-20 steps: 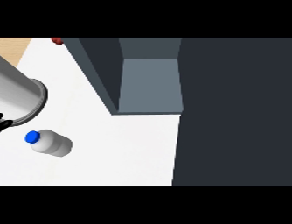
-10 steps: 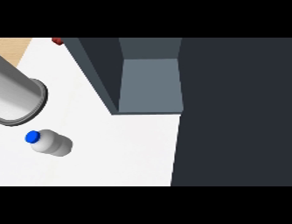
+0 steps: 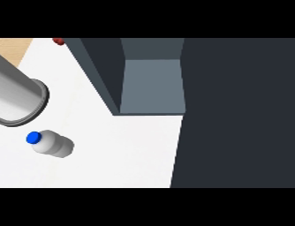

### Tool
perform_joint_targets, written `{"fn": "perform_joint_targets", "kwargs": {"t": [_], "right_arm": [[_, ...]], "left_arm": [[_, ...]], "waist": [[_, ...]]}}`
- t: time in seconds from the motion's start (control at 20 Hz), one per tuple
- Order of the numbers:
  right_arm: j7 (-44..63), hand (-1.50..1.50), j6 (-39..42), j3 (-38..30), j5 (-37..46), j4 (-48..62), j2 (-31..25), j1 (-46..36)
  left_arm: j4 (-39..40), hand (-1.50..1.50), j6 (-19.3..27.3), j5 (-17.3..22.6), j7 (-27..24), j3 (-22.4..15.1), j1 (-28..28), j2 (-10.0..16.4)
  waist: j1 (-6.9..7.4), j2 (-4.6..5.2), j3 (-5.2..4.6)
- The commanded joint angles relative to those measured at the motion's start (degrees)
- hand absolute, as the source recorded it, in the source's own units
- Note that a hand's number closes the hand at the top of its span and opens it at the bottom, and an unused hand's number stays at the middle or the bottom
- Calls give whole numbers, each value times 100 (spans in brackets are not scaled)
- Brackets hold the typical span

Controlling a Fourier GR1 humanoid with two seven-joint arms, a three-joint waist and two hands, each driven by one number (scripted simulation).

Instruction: Pick up the bottled water, place it into the cabinet and close the cabinet

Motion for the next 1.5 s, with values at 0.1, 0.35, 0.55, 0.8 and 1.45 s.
{"fn": "perform_joint_targets", "kwargs": {"t": [0.1, 0.35, 0.55, 0.8, 1.45], "right_arm": [[422, -150, -73, 185, 333, -627, -91, -69], [610, -150, -220, 43, 258, -600, -84, -351], [431, -150, -159, 222, 144, -782, -249, 77], [516, -150, -524, 715, 757, -433, 9, -270], [442, -150, -622, 533, 469, -451, -190, -414]], "left_arm": [[38, -150, -317, -758, 67, 39, -271, -597], [641, -150, -478, -2219, -105, 260, -739, -1509], [1205, -150, -655, -3169, -404, 517, -1116, -1769], [1306, -150, -740, -4385, -1047, 668, -976, -2183], [2567, -150, -380, -6138, -2775, 263, -1328, -2138]], "waist": [[14, -4, 2], [-22, 12, -6], [-89, 18, -9], [-87, 17, -24], [-176, 49, -33]]}}
